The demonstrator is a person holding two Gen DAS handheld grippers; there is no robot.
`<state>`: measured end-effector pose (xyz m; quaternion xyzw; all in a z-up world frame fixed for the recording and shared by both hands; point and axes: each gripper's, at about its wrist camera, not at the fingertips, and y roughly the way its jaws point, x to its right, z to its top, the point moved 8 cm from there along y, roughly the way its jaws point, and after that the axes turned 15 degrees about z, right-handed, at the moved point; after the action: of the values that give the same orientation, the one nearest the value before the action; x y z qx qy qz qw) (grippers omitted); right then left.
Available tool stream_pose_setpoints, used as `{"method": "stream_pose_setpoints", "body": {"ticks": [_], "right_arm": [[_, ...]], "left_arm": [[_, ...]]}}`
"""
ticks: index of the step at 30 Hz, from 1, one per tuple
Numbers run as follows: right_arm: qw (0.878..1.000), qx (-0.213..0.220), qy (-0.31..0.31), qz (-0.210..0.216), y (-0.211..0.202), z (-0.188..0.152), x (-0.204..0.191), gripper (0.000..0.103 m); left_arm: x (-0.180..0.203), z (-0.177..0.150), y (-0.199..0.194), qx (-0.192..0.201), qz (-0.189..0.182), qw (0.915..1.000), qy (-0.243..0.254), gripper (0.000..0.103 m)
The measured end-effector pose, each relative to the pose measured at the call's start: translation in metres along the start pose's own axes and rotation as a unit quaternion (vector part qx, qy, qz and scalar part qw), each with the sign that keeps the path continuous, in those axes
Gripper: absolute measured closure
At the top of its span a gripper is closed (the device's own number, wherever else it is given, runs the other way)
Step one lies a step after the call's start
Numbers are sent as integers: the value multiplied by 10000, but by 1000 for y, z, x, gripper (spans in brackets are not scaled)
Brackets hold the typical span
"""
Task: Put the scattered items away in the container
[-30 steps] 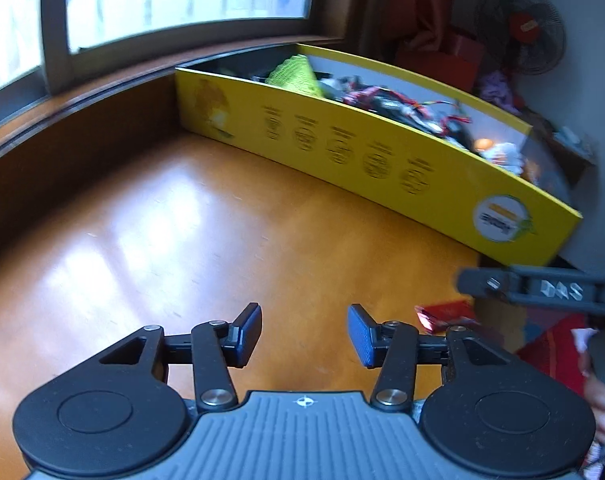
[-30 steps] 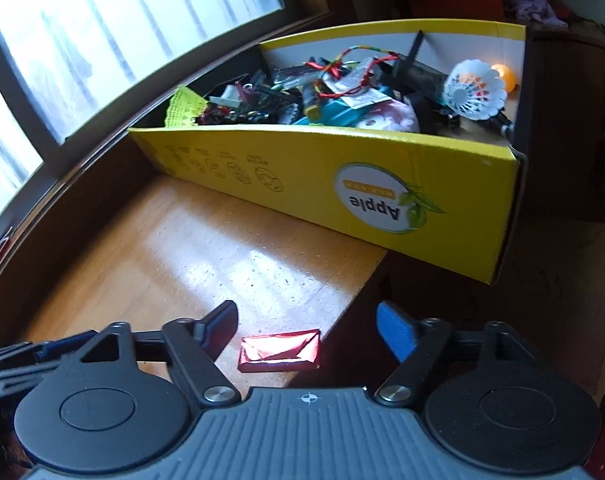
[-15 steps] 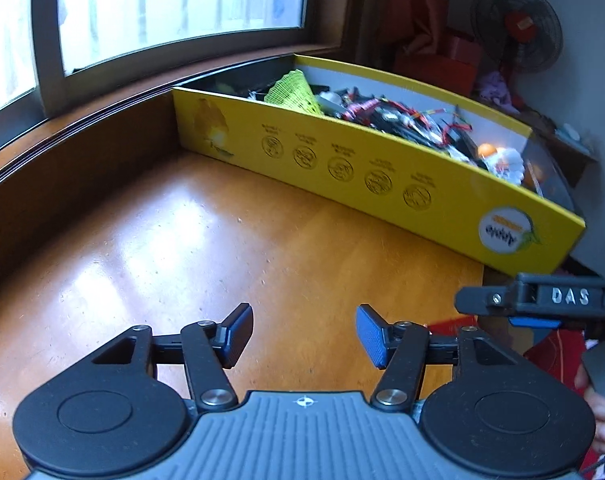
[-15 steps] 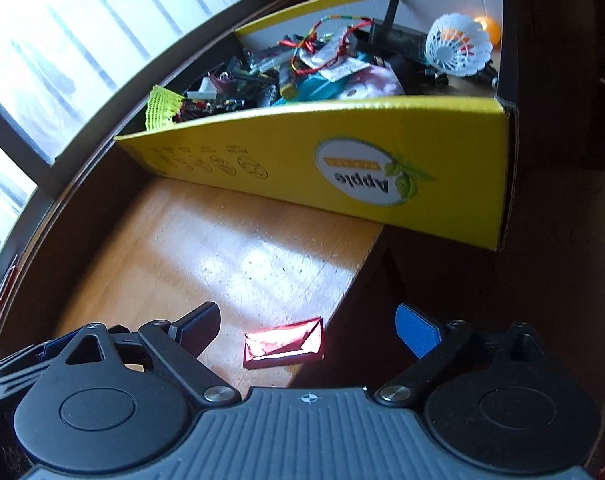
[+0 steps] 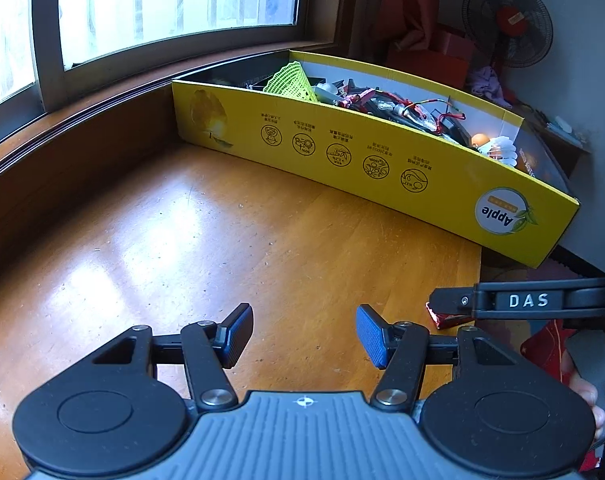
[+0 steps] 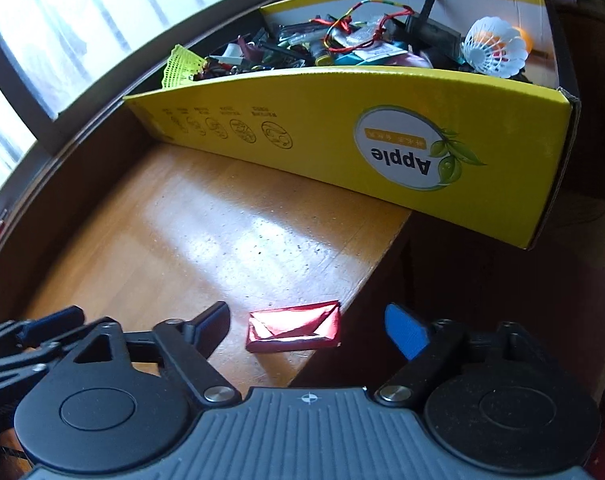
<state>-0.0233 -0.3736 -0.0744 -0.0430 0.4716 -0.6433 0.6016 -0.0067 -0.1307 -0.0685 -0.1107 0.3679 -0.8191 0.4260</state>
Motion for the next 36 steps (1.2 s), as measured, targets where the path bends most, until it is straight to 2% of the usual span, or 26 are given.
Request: {"method": "stream_pose_setpoints", "body": {"ticks": [2,4,7,9,19,28,31,33,36], "right_arm": [[10000,-38,27,-2,1,-2,3,30],[9999,-66,139,16,2,-6,6,30],[9996,27,265,107,0,-5,10,41],[9995,91,287,139,-2,-2,10,53],[9989,91,428,142,-7,4,18,62],[9995,275,137,21,-21,12,10,83],[9992,336,115,165,-24,15,7,89],[9985,341,157,407,-26,17,6,95],[9967,332,262,686,-25,22,3,98]], "left_arm": [[-3,0,1,-2,-15,10000,3,43],[-5,1,3,-10,-25,10000,5,43],[-7,1,7,-37,-66,10000,12,43],[-7,2,9,-50,-82,10000,18,43],[-9,4,14,-119,-58,9999,-26,43],[-4,7,14,-133,28,9999,-99,43],[-2,8,13,-111,23,9999,-129,43],[1,9,13,-102,15,9998,-151,43],[4,11,14,-76,11,9998,-204,43]]}}
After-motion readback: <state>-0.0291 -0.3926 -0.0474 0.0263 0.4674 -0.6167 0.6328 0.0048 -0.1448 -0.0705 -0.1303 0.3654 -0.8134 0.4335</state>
